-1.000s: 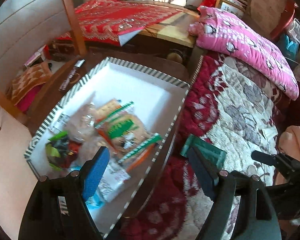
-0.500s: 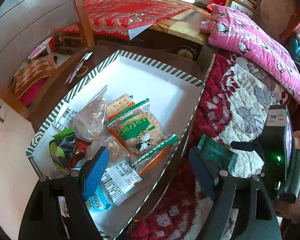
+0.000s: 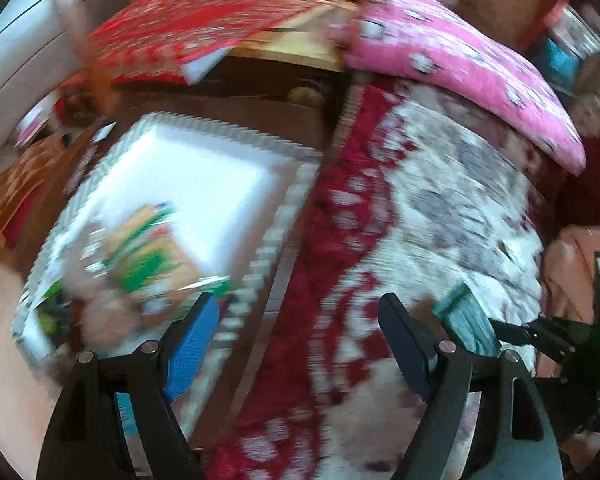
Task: Organize snacks
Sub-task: 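Move both open grippers back over the blanket, then grasp the white stick sachet with the left gripper while the right grasps the dark green packet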
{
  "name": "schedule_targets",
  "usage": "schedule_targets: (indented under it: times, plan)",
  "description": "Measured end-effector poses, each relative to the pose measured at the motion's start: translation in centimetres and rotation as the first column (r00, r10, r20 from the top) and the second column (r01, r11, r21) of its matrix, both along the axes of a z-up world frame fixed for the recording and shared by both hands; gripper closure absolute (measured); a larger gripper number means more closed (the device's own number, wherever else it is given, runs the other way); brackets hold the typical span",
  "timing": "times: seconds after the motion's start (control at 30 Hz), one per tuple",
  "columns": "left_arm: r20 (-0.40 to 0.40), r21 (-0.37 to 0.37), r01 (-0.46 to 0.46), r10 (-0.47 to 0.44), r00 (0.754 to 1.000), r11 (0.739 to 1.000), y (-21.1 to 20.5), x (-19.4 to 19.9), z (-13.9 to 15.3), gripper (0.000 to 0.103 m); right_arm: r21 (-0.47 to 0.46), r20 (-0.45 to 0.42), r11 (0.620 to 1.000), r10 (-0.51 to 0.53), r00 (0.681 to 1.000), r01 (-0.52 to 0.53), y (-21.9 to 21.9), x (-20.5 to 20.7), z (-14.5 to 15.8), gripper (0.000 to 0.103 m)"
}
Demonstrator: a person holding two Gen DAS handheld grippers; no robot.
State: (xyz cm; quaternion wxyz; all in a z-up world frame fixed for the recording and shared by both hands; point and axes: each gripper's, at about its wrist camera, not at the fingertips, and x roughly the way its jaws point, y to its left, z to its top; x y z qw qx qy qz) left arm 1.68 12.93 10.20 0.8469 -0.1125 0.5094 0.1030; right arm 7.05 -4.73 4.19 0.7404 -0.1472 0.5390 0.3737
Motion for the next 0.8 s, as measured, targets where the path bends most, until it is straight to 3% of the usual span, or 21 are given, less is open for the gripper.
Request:
schedule_targets:
  times: [0.1,0.23,0.43,0.63,0.8]
  plan:
    - [0.002,-0.011,0.11,-0.11,0.994,0.994,-3.6,2.0,-0.4,0.022,0.001,-0.022,0.992,-0.122,0.992,0.122,-5.1,-1.0,0.2,0.055]
    - [-0.006,-0.016,0.257,-0.257,0.966,0.966,-9.1,5.3,-1.3,0.022,-0.024,-0.036,0.968,-0.251,0.967,0.25,-11.0,-1.9,-0.2,0.055]
    - [-0.019,-0.004,0.455,-0.455,0.89,0.89,-16.6,10.1,-2.8,0.022,-0.035,-0.046,0.926,-0.378,0.924,0.377,-16.7,-1.8,-0.3,0.055]
    - [-0.028,-0.009,0.592,-0.592,0.805,0.806,-21.8,14.3,-4.4,0.022,-0.011,-0.059,0.906,-0.422,0.905,0.422,-18.1,-1.5,-0.7,0.055]
    - [-0.054,-0.009,0.647,-0.647,0.761,0.762,-24.6,17.0,-6.2,0.022,0.003,-0.079,0.907,-0.419,0.904,0.421,-17.5,-1.4,-1.3,0.055]
